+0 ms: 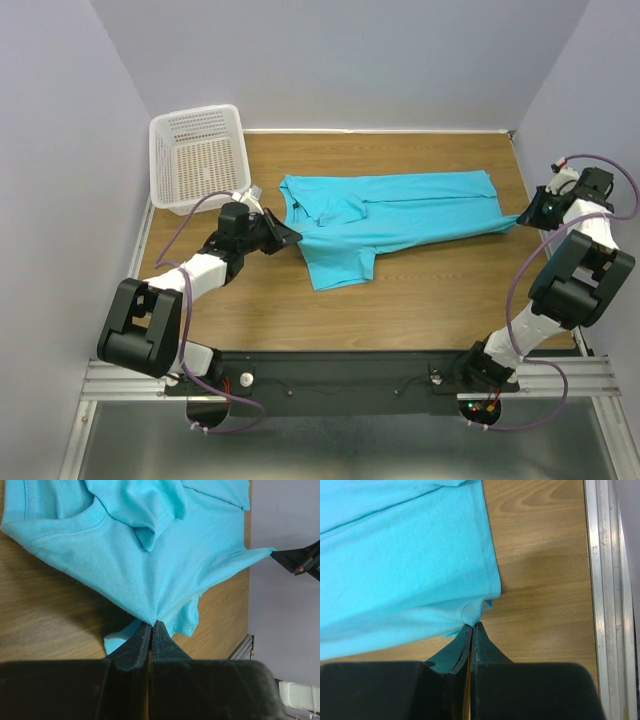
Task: Fold and stack the t-shirts
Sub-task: Fold the tshirt
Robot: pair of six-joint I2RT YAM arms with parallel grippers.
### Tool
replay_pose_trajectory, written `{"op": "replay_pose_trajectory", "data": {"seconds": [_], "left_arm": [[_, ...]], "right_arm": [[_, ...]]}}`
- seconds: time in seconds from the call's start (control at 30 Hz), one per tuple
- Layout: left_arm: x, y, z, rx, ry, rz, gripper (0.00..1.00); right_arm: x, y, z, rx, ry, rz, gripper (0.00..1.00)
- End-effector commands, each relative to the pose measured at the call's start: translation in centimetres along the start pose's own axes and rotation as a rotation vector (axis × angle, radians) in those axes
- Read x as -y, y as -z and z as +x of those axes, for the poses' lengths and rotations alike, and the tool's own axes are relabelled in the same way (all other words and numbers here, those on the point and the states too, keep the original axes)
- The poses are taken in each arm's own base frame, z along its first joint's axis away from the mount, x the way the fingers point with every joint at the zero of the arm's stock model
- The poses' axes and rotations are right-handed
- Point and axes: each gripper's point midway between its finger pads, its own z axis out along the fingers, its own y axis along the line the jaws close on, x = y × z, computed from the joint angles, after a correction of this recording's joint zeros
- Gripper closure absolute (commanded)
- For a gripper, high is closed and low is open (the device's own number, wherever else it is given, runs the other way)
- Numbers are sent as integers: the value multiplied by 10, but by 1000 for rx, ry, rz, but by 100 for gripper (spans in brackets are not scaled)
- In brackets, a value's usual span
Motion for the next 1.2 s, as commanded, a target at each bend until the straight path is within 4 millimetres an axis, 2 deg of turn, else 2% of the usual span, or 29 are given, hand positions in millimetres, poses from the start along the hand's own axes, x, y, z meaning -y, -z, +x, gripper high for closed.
{"op": "replay_pose_trajectory", "data": {"seconds": [0.0, 0.47, 0.57, 0.8, 0.97, 1.0, 1.07, 1.17], "left_arm": [[16, 8, -10, 32, -17, 61, 100], [10, 3, -10, 28, -7, 50, 100], [0, -2, -7, 15, -8, 26, 100], [-35, -18, 10, -36, -5, -53, 100], [-51, -21, 17, -41, -9, -89, 100], [-54, -22, 19, -47, -18, -95, 99], [-58, -22, 19, -46, -27, -104, 90], [-56, -18, 15, -16, -59, -108, 74]], "right_arm": [[4, 2, -22, 53, 9, 3, 100], [6, -4, -18, 38, 6, -7, 99], [6, -5, -16, 33, 5, -8, 99], [7, -7, -9, 19, 10, -6, 99], [6, -7, -4, 12, 13, -8, 99], [6, -7, -3, 10, 13, -10, 99], [5, -7, -2, 10, 12, -14, 99], [3, -8, -1, 8, 9, -22, 99]]}}
